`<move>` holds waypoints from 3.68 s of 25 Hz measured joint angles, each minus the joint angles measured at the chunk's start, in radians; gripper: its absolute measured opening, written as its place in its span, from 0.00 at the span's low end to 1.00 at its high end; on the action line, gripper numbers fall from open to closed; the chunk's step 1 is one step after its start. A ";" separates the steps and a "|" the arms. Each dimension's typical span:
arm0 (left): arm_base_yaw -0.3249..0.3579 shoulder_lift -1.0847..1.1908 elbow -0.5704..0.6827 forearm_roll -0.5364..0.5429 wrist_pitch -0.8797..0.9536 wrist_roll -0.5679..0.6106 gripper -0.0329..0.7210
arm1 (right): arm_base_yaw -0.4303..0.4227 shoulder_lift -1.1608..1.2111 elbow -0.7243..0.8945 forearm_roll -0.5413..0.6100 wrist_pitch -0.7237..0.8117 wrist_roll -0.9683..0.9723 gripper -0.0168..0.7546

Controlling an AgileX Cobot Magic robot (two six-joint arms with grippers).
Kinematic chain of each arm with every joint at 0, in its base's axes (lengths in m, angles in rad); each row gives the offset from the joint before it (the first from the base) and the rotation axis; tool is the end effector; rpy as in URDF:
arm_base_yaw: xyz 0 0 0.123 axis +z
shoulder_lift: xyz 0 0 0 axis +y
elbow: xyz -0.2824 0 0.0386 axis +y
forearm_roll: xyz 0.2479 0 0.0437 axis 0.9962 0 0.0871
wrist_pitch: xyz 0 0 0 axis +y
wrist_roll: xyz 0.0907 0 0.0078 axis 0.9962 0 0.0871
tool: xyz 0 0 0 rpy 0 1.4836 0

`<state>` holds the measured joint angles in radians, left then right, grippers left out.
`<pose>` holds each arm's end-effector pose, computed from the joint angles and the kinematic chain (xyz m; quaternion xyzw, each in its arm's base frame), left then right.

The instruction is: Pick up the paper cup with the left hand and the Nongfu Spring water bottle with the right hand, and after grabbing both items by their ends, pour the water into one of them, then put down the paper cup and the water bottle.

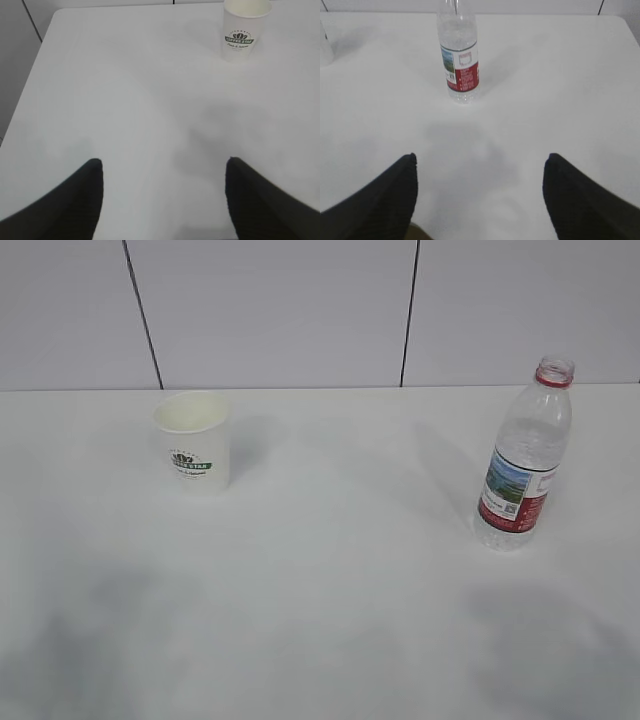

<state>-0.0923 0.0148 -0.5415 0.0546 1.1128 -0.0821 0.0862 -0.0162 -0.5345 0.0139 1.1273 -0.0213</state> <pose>-0.0092 0.0053 0.2846 0.0023 0.8595 -0.0173 0.5109 -0.0144 -0.0001 0.2811 -0.0467 0.8561 0.0236 0.5142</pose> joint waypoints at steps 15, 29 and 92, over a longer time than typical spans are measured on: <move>0.000 0.000 -0.052 0.000 -0.338 0.002 0.79 | 0.000 0.000 -0.048 0.002 -0.171 0.000 0.78; 0.000 0.000 -0.052 0.000 -0.610 0.002 0.79 | 0.000 0.000 -0.048 0.002 -0.403 0.000 0.78; 0.000 1.084 -0.052 0.002 -1.511 0.002 0.79 | 0.000 0.942 -0.010 -0.049 -1.433 -0.002 0.78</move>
<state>-0.0923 1.0986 -0.5932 0.0563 -0.3980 -0.0805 0.0862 0.9260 -0.5448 -0.0356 -0.3055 -0.0231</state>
